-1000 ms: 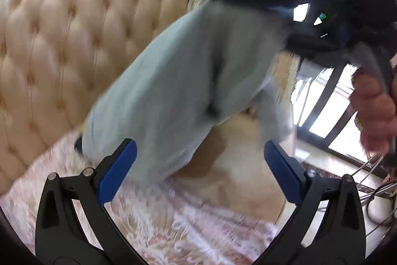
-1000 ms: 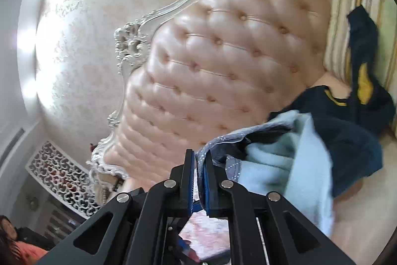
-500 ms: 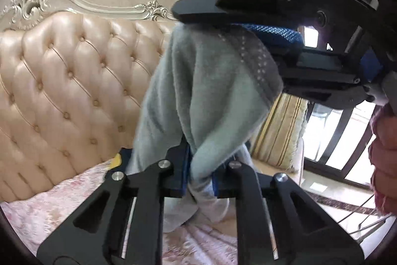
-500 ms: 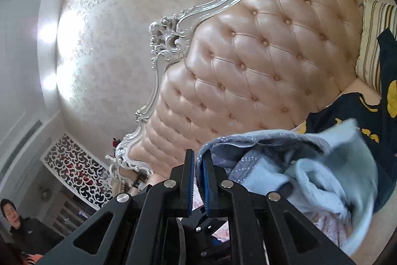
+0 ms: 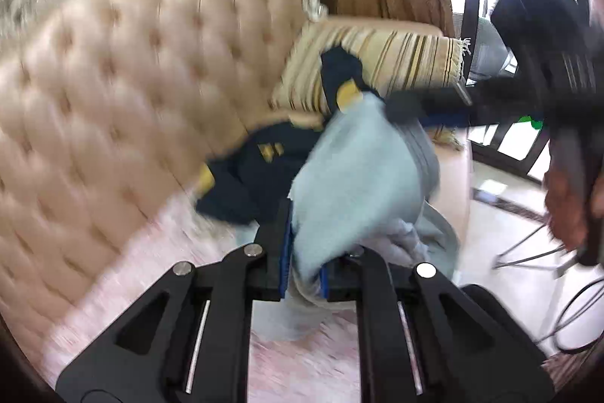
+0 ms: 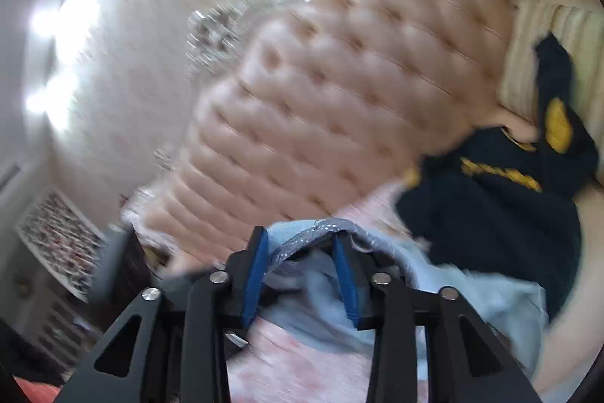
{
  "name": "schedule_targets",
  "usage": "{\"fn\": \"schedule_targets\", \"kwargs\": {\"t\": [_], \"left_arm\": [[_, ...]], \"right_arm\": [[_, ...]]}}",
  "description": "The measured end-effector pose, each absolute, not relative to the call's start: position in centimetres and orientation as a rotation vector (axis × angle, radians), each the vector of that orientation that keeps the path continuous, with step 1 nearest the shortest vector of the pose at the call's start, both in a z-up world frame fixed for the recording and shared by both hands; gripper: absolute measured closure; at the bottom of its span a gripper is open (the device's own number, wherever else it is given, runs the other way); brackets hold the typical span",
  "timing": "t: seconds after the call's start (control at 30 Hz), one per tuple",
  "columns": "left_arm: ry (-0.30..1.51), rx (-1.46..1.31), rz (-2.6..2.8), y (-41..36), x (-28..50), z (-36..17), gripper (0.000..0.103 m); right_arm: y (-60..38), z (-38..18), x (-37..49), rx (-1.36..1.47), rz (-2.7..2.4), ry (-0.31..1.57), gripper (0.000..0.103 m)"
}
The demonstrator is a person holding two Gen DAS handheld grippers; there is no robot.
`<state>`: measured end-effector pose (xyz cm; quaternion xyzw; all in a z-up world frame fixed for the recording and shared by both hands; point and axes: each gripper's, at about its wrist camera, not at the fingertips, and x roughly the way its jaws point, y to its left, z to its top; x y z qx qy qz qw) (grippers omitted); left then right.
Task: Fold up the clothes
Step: 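Lift the light blue shirt off the pile with both grippers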
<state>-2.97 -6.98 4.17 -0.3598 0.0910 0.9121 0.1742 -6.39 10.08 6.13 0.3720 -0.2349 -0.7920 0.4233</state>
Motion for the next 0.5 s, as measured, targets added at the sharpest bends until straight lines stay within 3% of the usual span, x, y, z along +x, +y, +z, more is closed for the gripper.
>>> {"fn": "schedule_targets", "kwargs": {"t": [0.13,0.27,0.4,0.5], "left_arm": [[-0.045,-1.156,2.515,-8.7,-1.9,1.2,0.089],[-0.5,-1.213,2.422,-12.5,-0.5,-1.1,0.089],[-0.647,-1.243,2.398,-14.6,0.0,-2.3,0.089],[-0.674,-1.238,2.397,-15.1,0.6,-2.3,0.089]], "right_arm": [[12.8,0.1,-4.8,1.036,-2.014,-0.662,0.047],[16.5,-4.8,-3.2,1.082,-2.092,-0.785,0.038],[14.7,-6.8,-1.7,1.15,-2.215,-0.522,0.037],[12.2,-6.1,0.0,1.013,-2.26,-0.307,0.038]]}}
